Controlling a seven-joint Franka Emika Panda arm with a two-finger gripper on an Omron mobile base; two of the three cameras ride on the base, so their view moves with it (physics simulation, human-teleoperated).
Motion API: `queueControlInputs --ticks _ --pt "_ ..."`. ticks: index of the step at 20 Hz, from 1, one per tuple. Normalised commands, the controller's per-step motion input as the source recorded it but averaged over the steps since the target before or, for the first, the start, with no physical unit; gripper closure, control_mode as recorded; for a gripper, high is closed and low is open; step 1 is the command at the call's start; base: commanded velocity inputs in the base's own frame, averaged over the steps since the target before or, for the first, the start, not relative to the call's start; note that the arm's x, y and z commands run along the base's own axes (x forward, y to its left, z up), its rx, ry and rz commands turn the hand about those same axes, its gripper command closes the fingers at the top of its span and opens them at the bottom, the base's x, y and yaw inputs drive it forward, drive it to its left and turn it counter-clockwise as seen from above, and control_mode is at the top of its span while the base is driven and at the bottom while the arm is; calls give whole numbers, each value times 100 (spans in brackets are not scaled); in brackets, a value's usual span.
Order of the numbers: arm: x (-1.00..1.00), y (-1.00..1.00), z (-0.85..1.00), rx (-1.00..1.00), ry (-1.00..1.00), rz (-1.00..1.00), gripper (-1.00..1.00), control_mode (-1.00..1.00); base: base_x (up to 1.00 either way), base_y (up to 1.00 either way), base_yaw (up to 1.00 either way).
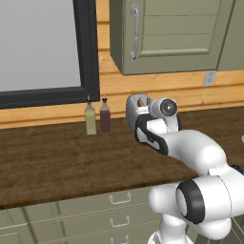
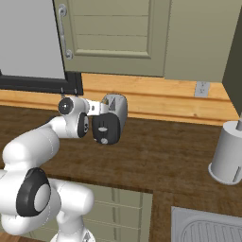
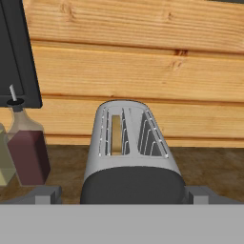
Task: Start the toaster. Once the lever pops up, take the bread to the plate on the dining counter.
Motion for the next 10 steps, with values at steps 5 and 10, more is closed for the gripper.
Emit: queueControlInputs --ticks 5,10 --pt "0 0 0 0 0 0 -100 -100 0 0 0" --pt "0 0 0 0 0 0 -100 -100 0 0 0"
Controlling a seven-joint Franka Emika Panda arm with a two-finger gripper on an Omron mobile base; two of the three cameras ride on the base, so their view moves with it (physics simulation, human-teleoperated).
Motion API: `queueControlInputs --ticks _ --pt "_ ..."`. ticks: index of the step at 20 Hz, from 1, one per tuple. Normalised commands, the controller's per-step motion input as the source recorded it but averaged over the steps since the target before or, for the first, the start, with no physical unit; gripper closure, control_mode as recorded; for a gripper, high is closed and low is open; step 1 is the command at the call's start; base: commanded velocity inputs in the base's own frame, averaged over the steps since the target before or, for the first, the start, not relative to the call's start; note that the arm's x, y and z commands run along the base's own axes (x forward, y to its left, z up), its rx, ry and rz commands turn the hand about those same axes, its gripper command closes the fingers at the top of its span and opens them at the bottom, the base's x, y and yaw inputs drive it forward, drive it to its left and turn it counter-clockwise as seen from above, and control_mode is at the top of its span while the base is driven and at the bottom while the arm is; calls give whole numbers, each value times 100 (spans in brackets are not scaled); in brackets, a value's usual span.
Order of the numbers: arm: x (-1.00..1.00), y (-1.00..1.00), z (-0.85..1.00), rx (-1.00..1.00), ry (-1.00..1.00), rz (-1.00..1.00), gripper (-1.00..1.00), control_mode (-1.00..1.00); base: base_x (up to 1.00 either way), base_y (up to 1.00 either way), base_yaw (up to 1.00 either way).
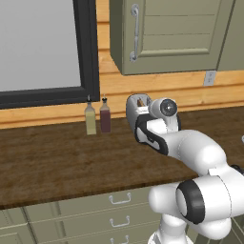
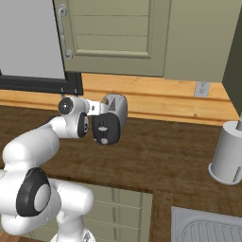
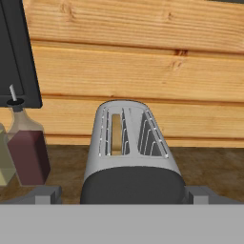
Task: Start the toaster. Once the lever pops up, take the bread to the plate on the dining counter.
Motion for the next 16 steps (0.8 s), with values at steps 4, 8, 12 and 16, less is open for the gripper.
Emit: queueControlInputs --ticks 4,8,12,16 --pt "0 0 0 0 0 0 -100 -100 0 0 0" --pt "0 0 0 0 0 0 -100 -100 0 0 0" --pt "0 0 0 0 0 0 -100 -100 0 0 0" --pt "0 0 0 0 0 0 -100 -100 0 0 0"
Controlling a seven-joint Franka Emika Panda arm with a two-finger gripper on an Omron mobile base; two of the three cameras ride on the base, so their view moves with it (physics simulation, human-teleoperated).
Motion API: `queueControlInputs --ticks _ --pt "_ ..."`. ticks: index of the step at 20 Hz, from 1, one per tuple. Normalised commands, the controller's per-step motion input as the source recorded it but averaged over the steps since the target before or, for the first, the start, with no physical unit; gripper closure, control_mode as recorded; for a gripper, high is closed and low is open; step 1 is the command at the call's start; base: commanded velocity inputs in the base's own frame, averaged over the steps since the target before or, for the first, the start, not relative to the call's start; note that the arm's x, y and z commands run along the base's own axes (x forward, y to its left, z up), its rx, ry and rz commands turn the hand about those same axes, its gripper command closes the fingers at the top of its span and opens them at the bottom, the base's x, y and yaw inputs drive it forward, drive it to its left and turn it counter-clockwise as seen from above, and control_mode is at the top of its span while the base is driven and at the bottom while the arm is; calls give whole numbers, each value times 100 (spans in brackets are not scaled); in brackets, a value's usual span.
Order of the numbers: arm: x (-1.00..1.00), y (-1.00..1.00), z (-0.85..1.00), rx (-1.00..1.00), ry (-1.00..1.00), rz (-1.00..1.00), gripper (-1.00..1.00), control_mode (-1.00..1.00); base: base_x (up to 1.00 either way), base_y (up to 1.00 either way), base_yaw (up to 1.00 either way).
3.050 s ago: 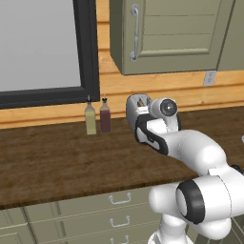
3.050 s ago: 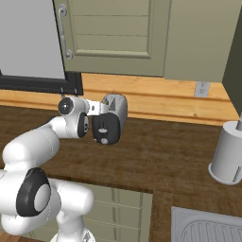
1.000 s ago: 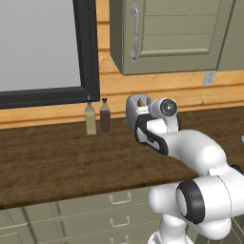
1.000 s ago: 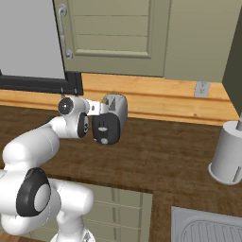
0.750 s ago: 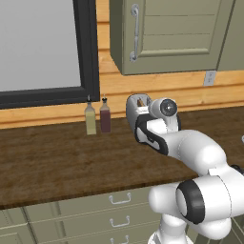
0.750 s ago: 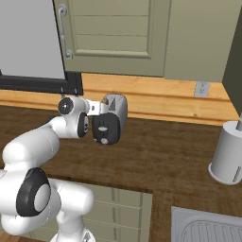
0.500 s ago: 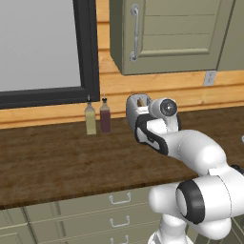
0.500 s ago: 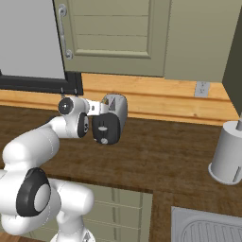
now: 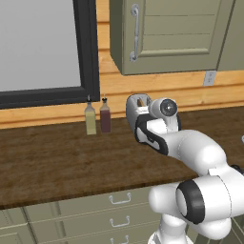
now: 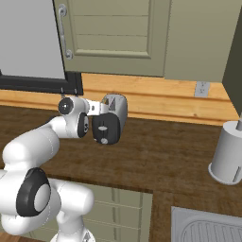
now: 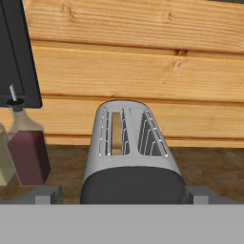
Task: Start the toaster. Once the lever pops up, take the bread to the plate on the dining counter.
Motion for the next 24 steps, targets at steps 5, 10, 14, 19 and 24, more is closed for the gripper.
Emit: queueControlInputs --ticks 5,10,14,19,24 --pt "0 0 0 0 0 0 -100 -100 0 0 0" --pt "0 0 0 0 0 0 -100 -100 0 0 0" --pt "-1 0 0 0 0 0 -100 -100 0 0 0" --pt "0 0 16 0 2 1 -100 -100 0 0 0" --pt "0 -5 8 0 9 6 -100 -100 0 0 0"
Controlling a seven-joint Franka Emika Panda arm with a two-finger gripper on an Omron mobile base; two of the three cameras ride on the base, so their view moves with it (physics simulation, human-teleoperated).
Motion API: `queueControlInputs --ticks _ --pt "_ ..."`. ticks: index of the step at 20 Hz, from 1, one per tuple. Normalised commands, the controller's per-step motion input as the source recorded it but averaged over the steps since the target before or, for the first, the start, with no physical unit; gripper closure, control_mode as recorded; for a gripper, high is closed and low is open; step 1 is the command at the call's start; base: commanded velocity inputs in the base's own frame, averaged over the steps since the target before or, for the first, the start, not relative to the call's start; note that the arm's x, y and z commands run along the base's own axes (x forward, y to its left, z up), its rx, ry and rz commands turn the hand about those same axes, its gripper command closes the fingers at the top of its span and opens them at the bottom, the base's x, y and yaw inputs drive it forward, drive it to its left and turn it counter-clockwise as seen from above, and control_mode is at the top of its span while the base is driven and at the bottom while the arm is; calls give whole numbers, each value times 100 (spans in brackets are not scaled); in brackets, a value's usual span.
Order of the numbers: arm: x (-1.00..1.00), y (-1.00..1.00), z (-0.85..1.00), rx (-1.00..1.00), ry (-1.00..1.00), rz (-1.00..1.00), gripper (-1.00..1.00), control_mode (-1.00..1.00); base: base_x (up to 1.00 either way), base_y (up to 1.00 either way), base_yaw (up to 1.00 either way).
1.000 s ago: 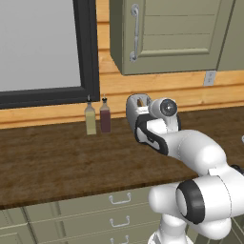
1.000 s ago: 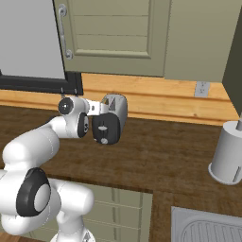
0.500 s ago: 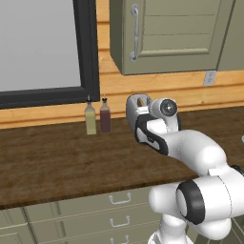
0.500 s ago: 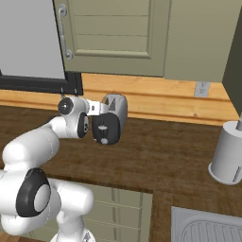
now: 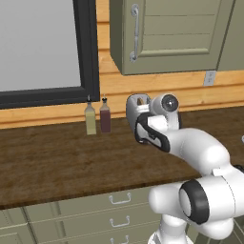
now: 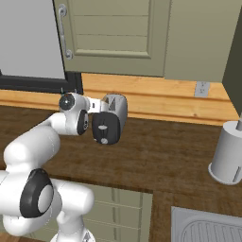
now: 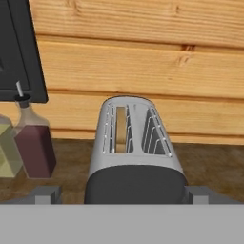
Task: Start the toaster. Once the lever pops up, take the bread to the plate on the dining counter.
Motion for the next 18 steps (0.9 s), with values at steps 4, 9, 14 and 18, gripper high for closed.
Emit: queueControlInputs --ticks 4,9,14,18 --pt "0 -13 0 0 8 6 -100 -100 0 0 0" --pt "2 -18 0 2 3 2 -100 -100 0 0 0" --pt "1 -3 0 5 5 0 -100 -100 0 0 0" --pt "0 -3 0 6 5 -2 -100 -100 0 0 0"
